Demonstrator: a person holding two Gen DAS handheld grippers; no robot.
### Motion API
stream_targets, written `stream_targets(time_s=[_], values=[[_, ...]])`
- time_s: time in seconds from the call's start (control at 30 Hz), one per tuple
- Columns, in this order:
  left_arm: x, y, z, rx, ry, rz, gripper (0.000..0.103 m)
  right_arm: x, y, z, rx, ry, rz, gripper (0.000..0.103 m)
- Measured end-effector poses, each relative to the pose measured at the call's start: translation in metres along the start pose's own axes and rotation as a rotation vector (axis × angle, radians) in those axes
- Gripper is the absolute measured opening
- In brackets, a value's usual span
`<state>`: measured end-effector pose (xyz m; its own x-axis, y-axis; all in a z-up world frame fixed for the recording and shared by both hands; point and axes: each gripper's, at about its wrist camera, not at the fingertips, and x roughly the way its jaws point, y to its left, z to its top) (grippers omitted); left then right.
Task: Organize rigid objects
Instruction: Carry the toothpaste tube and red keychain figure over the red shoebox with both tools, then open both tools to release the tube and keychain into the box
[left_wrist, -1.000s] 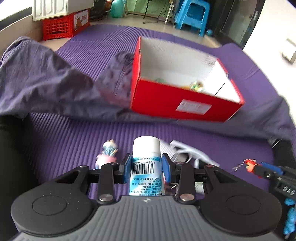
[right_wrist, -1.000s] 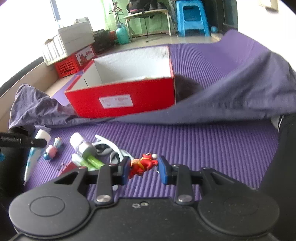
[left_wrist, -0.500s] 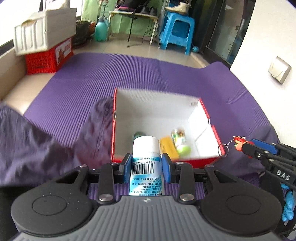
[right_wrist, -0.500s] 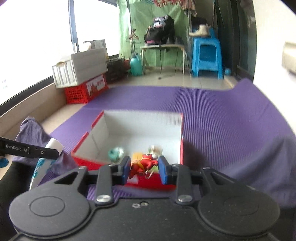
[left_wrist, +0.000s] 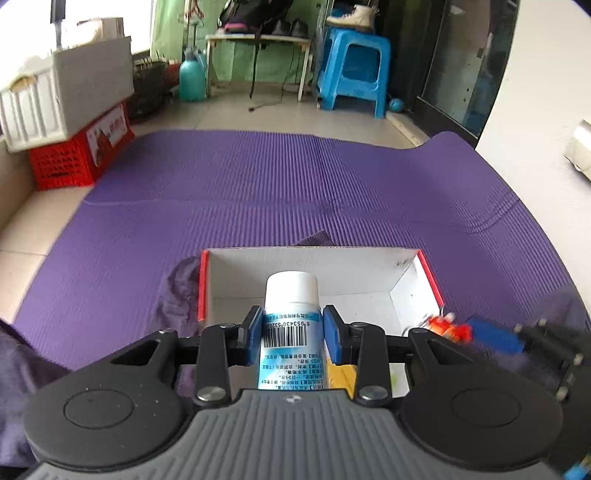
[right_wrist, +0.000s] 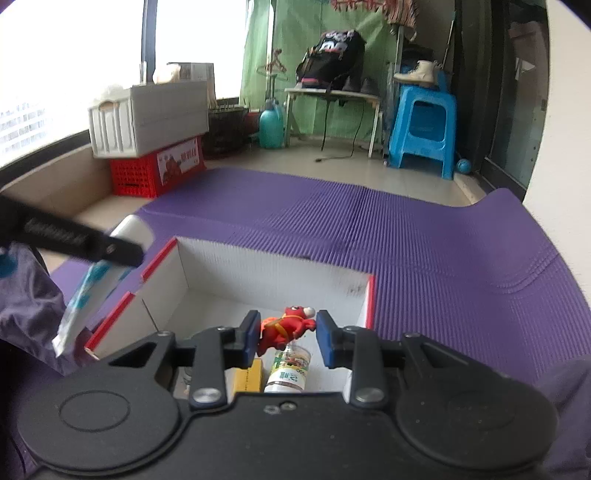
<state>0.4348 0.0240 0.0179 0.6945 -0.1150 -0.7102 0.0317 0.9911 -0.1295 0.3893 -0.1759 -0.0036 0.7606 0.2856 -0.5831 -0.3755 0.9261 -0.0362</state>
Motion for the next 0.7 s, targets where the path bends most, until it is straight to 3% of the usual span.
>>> stream_targets(time_s=[0.4, 0.7], values=[[0.092, -0.016, -0.002, 0.029, 0.111, -0.013, 0.034, 0.076, 0.016, -0.021, -0.01, 0.112, 0.034, 0.031], [0.142, -0.02, -0.02, 0.027, 0.205, -0.013, 0.034, 0.101, 0.014, -0.04, -0.028, 0.202, 0.057, 0.031]])
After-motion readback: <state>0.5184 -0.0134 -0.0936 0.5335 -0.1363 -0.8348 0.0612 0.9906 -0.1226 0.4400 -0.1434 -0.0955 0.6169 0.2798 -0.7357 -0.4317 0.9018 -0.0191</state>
